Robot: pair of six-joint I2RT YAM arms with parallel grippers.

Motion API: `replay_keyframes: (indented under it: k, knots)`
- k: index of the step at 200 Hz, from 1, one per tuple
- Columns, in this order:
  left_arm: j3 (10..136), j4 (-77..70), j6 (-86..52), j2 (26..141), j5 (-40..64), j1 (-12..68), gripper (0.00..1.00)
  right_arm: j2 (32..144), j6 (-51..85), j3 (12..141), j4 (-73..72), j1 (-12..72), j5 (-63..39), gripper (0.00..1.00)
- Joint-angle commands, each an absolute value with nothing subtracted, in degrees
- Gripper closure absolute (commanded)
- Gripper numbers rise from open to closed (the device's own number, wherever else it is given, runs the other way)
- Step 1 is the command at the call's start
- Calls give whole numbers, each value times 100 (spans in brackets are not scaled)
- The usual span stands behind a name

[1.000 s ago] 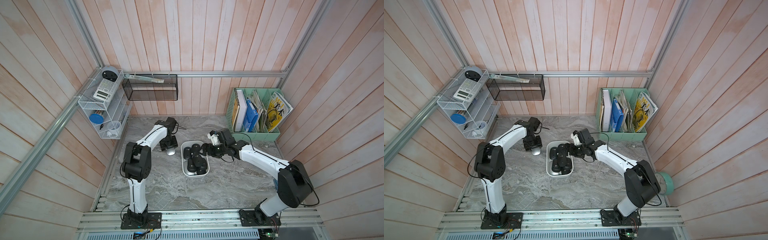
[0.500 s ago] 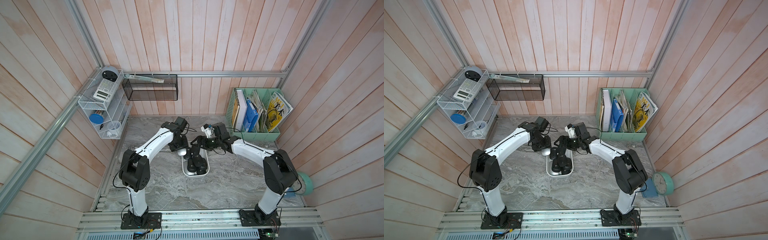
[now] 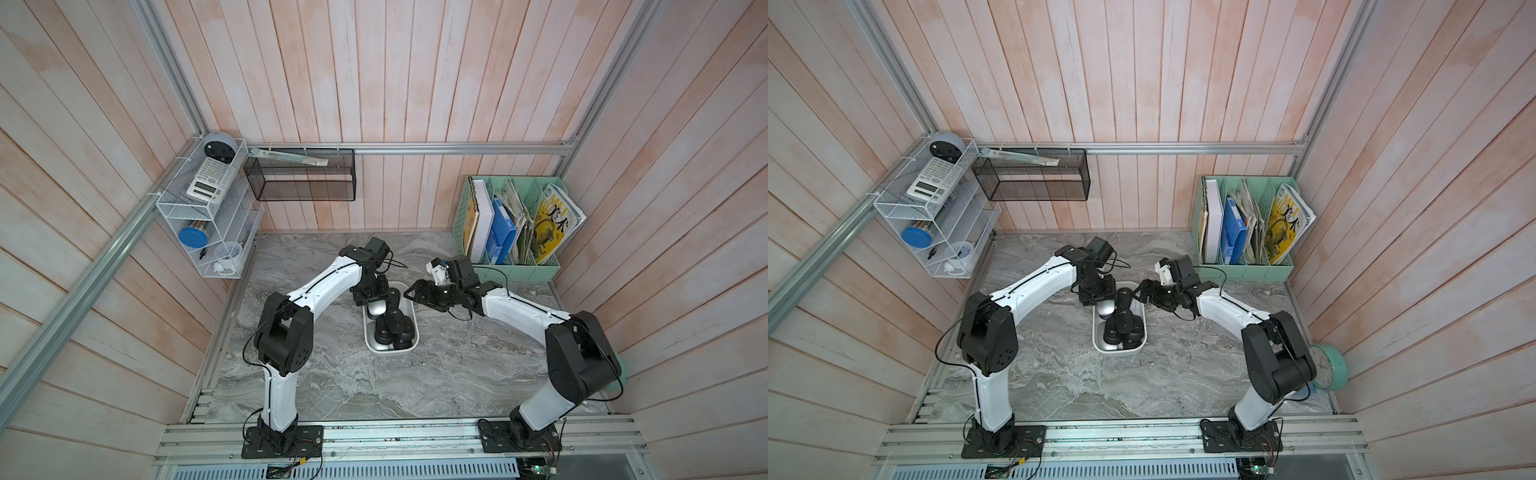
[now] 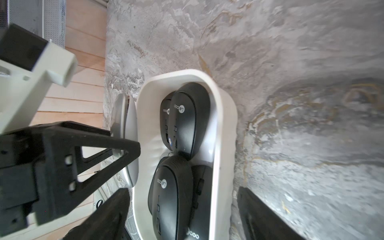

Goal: Put the mouse in the storage box
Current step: Place the mouse in the storage box.

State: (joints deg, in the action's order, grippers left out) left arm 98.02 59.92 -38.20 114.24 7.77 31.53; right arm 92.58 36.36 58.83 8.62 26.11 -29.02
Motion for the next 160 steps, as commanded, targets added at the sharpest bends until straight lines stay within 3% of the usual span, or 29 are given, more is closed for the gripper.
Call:
replay_keyframes:
  k: [1, 79, 160]
  knots:
    - [9976, 5815, -3810, 11612, 1125, 3142, 56, 8931, 3283, 5717, 1321, 2529, -2652, 12]
    - [9967, 5764, -3833, 11871, 1323, 3162, 55, 8534, 3099, 5322, 1581, 2483, -2592, 12]
    - [9905, 5850, -3876, 11901, 1356, 3168, 44, 8438, 3032, 5179, 1658, 2484, -2558, 12]
